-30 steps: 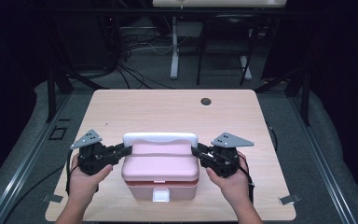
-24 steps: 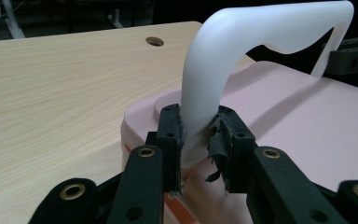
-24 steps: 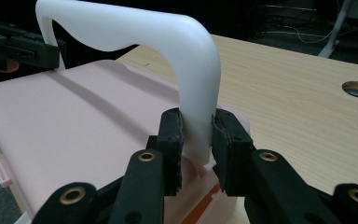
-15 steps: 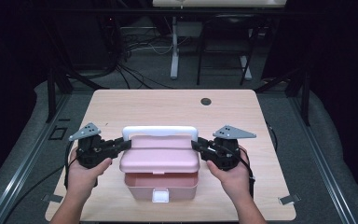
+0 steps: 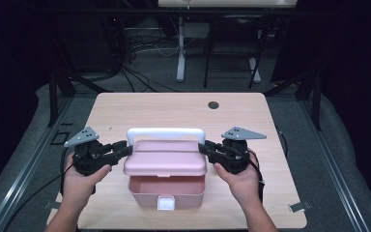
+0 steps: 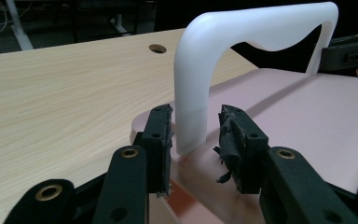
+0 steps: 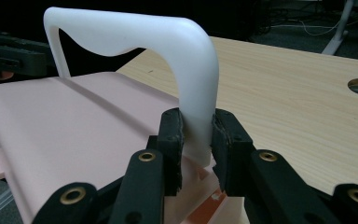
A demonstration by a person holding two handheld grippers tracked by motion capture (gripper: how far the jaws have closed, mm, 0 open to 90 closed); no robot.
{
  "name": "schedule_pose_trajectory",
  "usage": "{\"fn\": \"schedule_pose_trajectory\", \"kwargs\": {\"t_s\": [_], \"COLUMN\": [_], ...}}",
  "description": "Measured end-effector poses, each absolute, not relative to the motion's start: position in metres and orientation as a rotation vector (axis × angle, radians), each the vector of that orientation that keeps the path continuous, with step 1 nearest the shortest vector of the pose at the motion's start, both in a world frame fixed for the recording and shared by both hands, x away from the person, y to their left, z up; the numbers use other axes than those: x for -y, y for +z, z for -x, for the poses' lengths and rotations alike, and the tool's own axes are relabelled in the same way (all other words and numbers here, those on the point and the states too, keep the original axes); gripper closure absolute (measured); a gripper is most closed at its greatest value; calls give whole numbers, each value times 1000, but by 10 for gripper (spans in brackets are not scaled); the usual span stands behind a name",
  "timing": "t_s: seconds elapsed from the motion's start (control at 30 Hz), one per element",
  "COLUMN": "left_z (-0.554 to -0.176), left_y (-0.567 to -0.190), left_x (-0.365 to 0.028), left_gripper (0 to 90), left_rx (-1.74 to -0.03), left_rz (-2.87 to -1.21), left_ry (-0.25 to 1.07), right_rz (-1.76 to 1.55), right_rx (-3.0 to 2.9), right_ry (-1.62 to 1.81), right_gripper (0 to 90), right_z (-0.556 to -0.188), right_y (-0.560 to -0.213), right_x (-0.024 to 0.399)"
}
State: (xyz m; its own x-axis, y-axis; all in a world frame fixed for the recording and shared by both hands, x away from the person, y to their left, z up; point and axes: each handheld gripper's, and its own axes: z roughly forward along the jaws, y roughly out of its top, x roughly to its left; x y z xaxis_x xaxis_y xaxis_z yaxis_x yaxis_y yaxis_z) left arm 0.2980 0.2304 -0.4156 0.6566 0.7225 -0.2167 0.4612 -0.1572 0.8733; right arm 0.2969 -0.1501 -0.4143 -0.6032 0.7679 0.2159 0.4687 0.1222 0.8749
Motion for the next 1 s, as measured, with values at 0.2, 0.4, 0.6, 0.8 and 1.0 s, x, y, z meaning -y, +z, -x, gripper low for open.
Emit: {"fn": "schedule_pose_trajectory", "kwargs": {"t_s": [0.2, 0.4, 0.6, 0.8, 1.0], "left_z": [-289, -281, -273, -265, -258], "left_y": [-415, -420, -427, -437, -444], "left_x": [-240, -249, -256, -260, -260], "left_gripper": [628, 623, 614, 599, 597], "left_rx": [-954, -968, -983, -994, -987], "left_rz": [-1798, -1806, -1808, -1808, -1810], "left_ry": [317, 326, 327, 328, 324], "right_rz": [-1211, -1215, -1220, -1220, -1227], "right_rx": [-2116, -2115, -2115, -2117, -2113], "right_ry": [1473, 1476, 1484, 1486, 1485], "right_gripper": [739, 739, 739, 739, 738], "right_z": [-298, -298, -300, -302, -304], "right_y": [-414, -414, -413, -413, -413], "right_x": [150, 150, 151, 151, 150]}}
